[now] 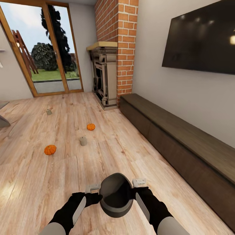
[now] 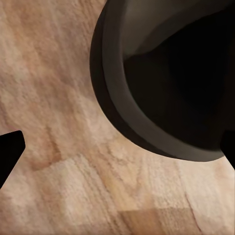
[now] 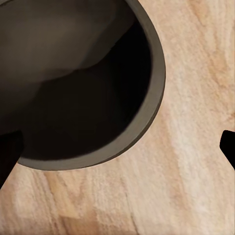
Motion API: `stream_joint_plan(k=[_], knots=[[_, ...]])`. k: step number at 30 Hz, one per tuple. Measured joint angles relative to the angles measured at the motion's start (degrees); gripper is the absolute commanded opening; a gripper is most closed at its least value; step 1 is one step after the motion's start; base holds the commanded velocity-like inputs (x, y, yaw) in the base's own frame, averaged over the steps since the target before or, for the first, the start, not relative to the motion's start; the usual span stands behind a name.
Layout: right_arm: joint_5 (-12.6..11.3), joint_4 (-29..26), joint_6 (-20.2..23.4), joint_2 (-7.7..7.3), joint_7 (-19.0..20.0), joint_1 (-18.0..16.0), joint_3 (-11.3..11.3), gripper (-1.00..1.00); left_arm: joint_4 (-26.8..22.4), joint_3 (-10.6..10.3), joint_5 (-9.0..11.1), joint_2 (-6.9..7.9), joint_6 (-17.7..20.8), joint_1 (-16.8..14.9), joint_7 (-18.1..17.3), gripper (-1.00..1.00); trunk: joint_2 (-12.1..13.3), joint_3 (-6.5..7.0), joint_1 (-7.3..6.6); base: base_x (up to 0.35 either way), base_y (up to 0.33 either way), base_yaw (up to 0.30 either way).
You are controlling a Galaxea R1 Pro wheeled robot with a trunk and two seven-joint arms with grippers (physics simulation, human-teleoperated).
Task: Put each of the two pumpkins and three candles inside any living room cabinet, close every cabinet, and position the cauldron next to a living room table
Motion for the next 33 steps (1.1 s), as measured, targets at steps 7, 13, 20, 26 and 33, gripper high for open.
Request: stream_joint_plan(k=[7, 13, 20, 26, 33], knots=[[0.00, 0.00, -0.04, 0.00, 0.00, 0.02, 0.00, 1.00, 0.00, 0.00, 0.00, 0.00, 0.00, 0.00, 0.01, 1.00, -2.81, -1.26, 1.54, 0.000, 0.000, 0.000], [0.00, 0.00, -0.05, 0.00, 0.00, 0.03, 0.00, 1.00, 0.00, 0.00, 0.01, 0.00, 0.00, 0.00, -0.03, 1.00, -3.22, -1.44, 1.76, 0.000, 0.000, 0.000], [0.00, 0.00, -0.05, 0.00, 0.00, 0.01, 0.00, 1.00, 0.00, 0.00, 0.00, 0.00, 0.00, 0.00, -0.06, 1.00, -3.22, -1.44, 1.76, 0.008, 0.000, 0.000], [0.00, 0.00, -0.05, 0.00, 0.00, 0.02, 0.00, 1.00, 0.01, -0.11, 0.01, 0.00, 0.00, 0.00, -0.06, 1.00, -3.22, -1.44, 1.75, 0.136, -0.006, 0.000], [0.00, -0.01, -0.03, 0.00, 0.04, 0.00, 0.00, 1.00, 0.06, -0.25, 0.03, -0.02, -0.02, 0.00, 0.01, 1.00, -3.22, -1.44, 1.75, 0.073, -0.132, 0.000]])
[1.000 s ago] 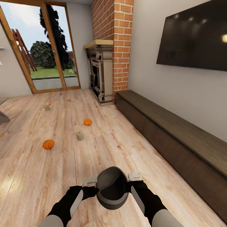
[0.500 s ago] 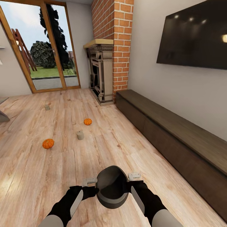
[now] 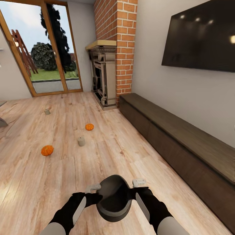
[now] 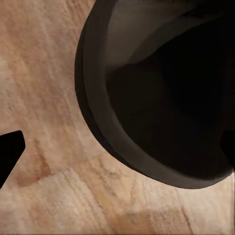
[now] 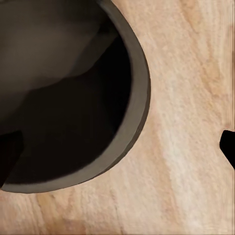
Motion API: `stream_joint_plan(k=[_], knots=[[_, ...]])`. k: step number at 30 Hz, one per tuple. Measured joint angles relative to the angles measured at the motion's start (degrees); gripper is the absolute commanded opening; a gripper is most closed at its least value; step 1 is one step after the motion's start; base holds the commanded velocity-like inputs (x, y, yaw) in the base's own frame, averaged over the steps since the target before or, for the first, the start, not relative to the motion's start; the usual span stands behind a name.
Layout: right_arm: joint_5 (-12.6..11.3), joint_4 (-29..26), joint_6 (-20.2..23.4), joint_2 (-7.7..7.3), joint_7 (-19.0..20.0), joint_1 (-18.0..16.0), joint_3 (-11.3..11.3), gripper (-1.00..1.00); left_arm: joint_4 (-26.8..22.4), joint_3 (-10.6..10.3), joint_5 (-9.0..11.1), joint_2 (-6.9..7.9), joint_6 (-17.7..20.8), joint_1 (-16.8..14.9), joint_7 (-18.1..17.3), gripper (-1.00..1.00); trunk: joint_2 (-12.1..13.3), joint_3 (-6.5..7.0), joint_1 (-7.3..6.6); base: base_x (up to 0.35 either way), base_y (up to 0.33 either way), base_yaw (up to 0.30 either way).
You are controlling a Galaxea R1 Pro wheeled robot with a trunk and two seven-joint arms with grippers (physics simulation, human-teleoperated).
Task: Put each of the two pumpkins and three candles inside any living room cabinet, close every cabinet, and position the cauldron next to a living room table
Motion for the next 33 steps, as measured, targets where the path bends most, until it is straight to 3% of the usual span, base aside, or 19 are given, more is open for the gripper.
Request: stream_joint_plan(k=[6, 15, 33], knots=[[0.00, 0.00, -0.04, 0.00, -0.05, 0.01, 0.01, 1.00, 0.00, -0.02, 0.00, 0.02, 0.00, 0.00, 0.01, 1.00, 0.00, 0.00, 0.01, 0.017, -0.129, 0.024], [0.00, 0.02, -0.09, 0.00, -0.04, -0.01, 0.61, 1.00, -0.04, 0.00, -0.01, 0.01, 0.03, 0.01, -0.01, 1.00, 0.00, 0.00, 0.01, 0.002, -0.084, 0.199], [0.00, 0.00, -1.07, 0.00, -0.05, 0.02, 1.58, 1.00, -0.04, -0.01, -0.03, 0.02, -0.07, 0.00, -0.04, 1.00, 0.00, 0.00, 0.01, 0.096, -0.045, 0.007]])
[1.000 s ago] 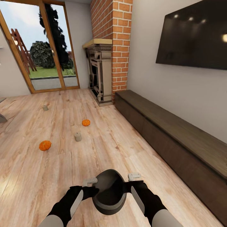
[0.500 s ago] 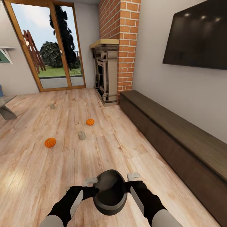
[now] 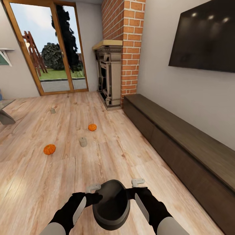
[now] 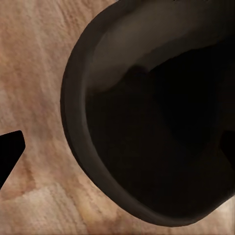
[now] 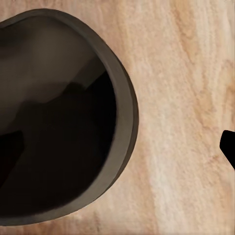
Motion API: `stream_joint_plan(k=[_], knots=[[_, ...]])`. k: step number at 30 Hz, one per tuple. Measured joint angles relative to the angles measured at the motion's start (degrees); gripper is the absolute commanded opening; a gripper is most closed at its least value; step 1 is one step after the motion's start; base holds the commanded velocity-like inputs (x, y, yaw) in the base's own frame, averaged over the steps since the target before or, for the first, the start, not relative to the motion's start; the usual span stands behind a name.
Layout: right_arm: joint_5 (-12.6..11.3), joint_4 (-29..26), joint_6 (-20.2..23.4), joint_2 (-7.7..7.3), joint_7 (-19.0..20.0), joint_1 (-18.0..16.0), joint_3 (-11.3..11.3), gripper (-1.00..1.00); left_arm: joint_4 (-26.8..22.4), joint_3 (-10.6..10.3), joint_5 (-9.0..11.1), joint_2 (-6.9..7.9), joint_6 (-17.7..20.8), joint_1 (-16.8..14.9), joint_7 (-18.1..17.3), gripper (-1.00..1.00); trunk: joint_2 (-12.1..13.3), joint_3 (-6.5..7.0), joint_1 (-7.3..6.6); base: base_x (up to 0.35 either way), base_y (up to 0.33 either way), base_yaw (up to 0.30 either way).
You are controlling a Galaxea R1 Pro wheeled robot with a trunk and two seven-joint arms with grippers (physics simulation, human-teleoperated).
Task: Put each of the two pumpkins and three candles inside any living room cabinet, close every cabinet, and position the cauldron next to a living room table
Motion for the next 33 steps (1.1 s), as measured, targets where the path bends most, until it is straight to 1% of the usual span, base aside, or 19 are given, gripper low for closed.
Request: stream_joint_plan(k=[5, 17, 26, 28, 33], knots=[[0.00, 0.00, 0.00, 0.00, 0.00, 0.01, 0.00, 1.00, 0.00, -0.01, -0.02, 0.00, 0.02, 0.00, 0.02, 1.00, 0.00, 0.00, 0.00, 0.098, -0.003, 0.000], [0.00, 0.00, 0.00, 0.00, 0.00, 0.02, 0.00, 1.00, -0.02, 0.02, -0.02, 0.00, 0.00, 0.00, 0.05, 1.00, 0.00, 0.00, 0.00, 0.007, 0.000, 0.000], [0.00, 0.00, -0.15, 0.00, 0.03, 0.01, 0.00, 1.00, -0.02, 0.08, -0.01, 0.00, -0.06, 0.00, 0.06, 1.00, -3.59, -1.61, 1.98, 0.000, 0.000, 0.000], [0.00, 0.00, -0.73, 0.00, 0.02, 0.03, 0.00, 1.00, -0.01, 0.09, -0.01, 0.00, -0.07, 0.00, 0.06, 1.00, -4.40, -1.97, 2.42, 0.000, 0.000, 0.000], [0.00, 0.05, -1.49, 0.00, -0.01, 0.00, 0.83, 1.00, -0.02, 0.09, 0.00, 0.00, -0.08, 0.00, 0.06, 1.00, -6.40, -2.87, 3.51, 0.000, 0.000, 0.000]])
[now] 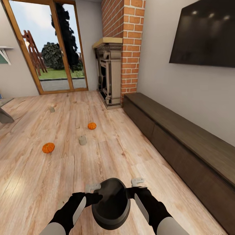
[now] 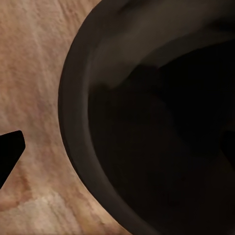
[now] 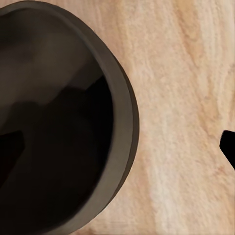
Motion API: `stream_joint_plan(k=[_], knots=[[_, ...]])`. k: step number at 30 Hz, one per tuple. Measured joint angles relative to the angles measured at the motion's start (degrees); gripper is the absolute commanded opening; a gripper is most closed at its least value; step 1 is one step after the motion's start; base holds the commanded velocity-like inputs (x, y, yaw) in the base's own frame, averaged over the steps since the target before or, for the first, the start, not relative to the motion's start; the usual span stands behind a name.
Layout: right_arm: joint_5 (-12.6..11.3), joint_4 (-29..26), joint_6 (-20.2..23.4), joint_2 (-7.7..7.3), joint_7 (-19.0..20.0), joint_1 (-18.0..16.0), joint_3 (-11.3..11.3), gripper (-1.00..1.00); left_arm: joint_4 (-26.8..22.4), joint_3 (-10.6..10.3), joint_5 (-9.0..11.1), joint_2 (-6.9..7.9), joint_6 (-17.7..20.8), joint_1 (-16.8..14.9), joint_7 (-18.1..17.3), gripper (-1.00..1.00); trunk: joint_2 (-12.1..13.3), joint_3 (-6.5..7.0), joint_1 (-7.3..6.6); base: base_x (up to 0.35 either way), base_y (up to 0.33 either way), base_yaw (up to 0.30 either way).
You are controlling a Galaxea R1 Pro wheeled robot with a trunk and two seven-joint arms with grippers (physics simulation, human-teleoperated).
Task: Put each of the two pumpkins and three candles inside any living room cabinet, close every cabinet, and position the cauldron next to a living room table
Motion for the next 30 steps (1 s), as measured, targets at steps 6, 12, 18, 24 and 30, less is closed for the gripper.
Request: stream_joint_plan(k=[6, 12, 18, 24, 30], knots=[[0.00, -0.02, -0.16, 0.00, 0.04, -0.01, 0.27, 1.00, 0.00, 0.00, 0.00, 0.00, -0.06, 0.00, 0.00, 1.00, -2.41, -1.08, 1.32, 0.000, 0.000, 0.000], [0.00, -0.05, -0.18, 0.00, 0.05, 0.04, 0.40, 1.00, 0.00, 0.00, -0.01, 0.00, -0.89, 0.00, 0.00, 1.00, -4.81, -2.15, 2.64, 0.000, 0.000, 0.000], [-0.08, -0.20, -0.18, 0.00, 0.37, -0.02, 0.93, 1.00, -0.50, -0.17, -0.03, -0.05, -1.17, 0.00, 0.09, 1.00, -4.90, -3.48, 2.80, 0.000, 0.000, 0.000], [-1.06, -0.30, -0.05, 0.00, 0.86, -1.52, 1.15, 1.00, -4.35, -0.27, 0.12, 0.04, -0.74, -0.33, 0.42, 1.00, -4.99, -4.81, 2.95, 0.000, 0.000, 0.000], [-1.31, -0.27, -0.13, 0.00, 0.96, -4.15, 1.18, 1.00, -7.48, -0.27, 0.12, 0.18, -0.43, -0.99, 0.89, 1.00, -5.07, -6.14, 3.11, 0.000, 0.000, 0.000]])
